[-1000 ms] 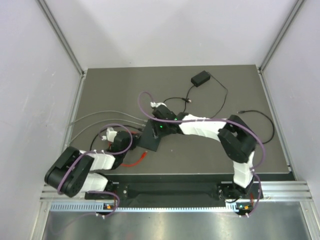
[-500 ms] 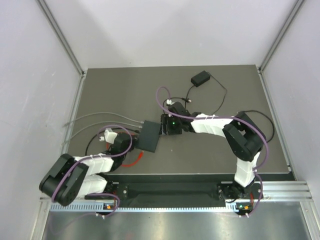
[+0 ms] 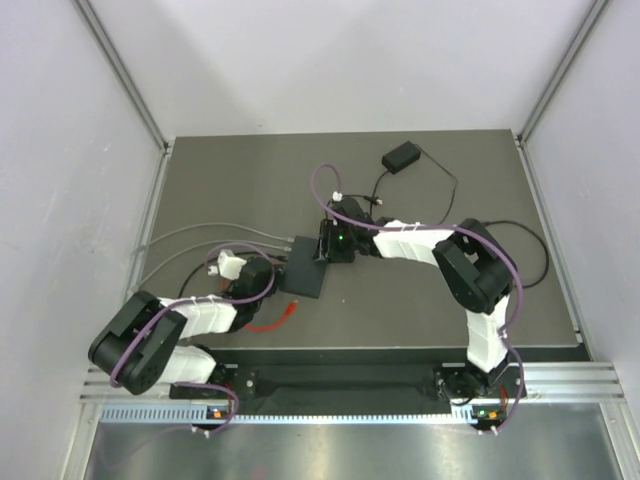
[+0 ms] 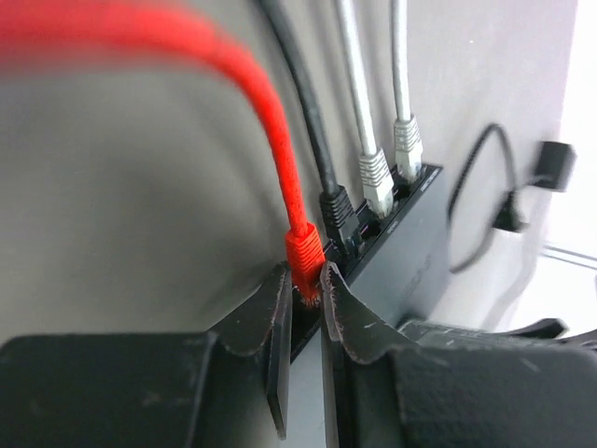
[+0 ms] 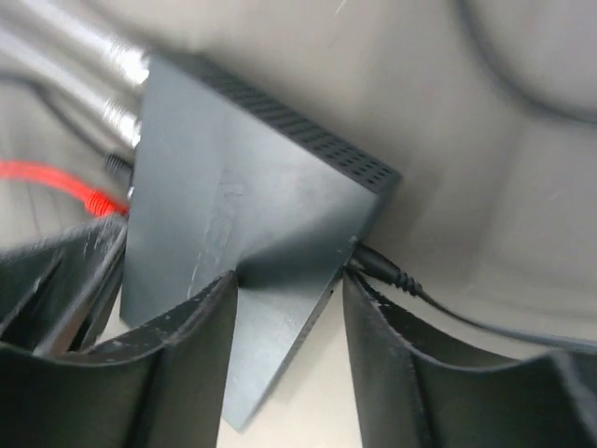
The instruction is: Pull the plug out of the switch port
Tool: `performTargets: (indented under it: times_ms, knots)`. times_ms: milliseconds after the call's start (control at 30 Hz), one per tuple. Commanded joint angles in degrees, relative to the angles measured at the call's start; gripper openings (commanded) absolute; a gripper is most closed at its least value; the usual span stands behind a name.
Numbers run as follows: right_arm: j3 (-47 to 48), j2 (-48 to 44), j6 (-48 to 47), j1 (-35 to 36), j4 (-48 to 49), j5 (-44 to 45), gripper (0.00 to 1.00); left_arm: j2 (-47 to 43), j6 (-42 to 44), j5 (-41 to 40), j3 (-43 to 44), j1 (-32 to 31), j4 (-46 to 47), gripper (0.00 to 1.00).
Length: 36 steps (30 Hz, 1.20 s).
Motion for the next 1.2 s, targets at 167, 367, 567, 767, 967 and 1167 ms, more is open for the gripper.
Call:
performTargets:
  times_ms: [167, 367, 567, 767, 967, 1167]
  knots:
    - [8.46, 4.66, -5.69, -5.62, -1.14, 4.03, 0.34, -4.28, 0.51, -3.43, -2.63, -3.66, -6.34, 0.00]
    - [9.16, 4.40, -8.77, -6.86, -2.81, 2.71, 0.30, -4.98, -3.31, -4.64, -9.98, -3.21, 5.34, 0.00]
    - [5.83, 2.12, -8.77, -6.60, -0.01, -2.12, 0.47, -14.11, 5.02, -1.85, -5.25, -3.12, -1.58, 0.00]
    - [1.79, -9.73, -13.77, -5.45, -8.42, -2.82, 0.70, -23.34, 18.74, 13.34, 4.07, -3.21, -8.90, 0.00]
    - [-6.73, -28.54, -20.63, -5.80, -15.29, -2.73, 0.84, -27.39, 25.95, 34.95, 5.66, -3.12, -10.21, 0.00]
    - [-8.42, -36.39, -24.77, -6.85, -12.85, -21.31, 0.82, -27.58, 33.24, 50.18, 7.68, -3.47, -12.40, 0.00]
